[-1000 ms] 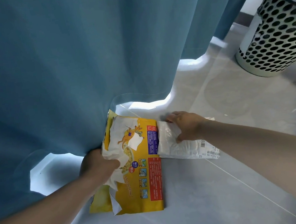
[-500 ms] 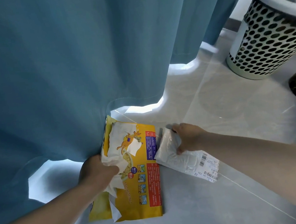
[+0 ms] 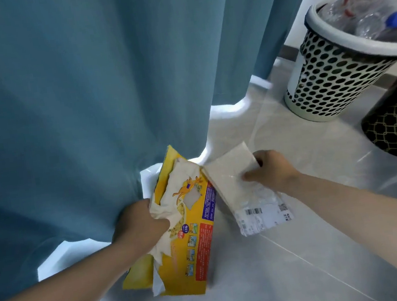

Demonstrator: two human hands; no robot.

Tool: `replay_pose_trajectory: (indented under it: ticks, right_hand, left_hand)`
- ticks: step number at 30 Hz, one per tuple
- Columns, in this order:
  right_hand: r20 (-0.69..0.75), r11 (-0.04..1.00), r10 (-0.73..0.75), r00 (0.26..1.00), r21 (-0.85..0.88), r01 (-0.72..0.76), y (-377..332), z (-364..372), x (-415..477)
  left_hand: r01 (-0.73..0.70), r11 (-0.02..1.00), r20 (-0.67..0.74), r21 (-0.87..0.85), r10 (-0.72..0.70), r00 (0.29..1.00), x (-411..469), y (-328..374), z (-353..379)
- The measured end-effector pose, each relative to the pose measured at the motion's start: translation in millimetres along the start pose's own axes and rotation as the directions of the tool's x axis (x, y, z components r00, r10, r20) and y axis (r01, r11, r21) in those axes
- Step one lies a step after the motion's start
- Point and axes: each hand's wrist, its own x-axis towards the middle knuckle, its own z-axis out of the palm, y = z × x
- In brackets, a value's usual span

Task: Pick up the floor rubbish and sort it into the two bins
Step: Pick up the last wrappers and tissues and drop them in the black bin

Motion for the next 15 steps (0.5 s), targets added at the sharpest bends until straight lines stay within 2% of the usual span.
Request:
replay_pose_trajectory:
  ticks: [3,6,10,15]
  right_hand:
    - [-0.215,0.989,0.084,0.973,0.135,-0.055,6,-46,-2]
    - [-0.359,0.974,0.165,0.919,0.207,-0.094,10,-91,-12]
    - [-0.453,0.936,0.264,0.851,0.333,-0.113,-12,-160,-57]
    - [-0.470,0.900,0.352,0.810,0.406,-0.156,-73,-245,-150]
  left_hand:
    - [-0.041,0.998,-0.018,-0.048,0.040,0.999,13,50,-11]
    - [-0.092,0.994,-0.007,-0.059,0.092,0.996,17,106,-22]
    - [-0.075,0.989,0.027,-0.125,0.079,0.997,-6,180,-54]
    - [0.019,0.986,0.077,-0.163,-0.006,0.997,-84,269,-123]
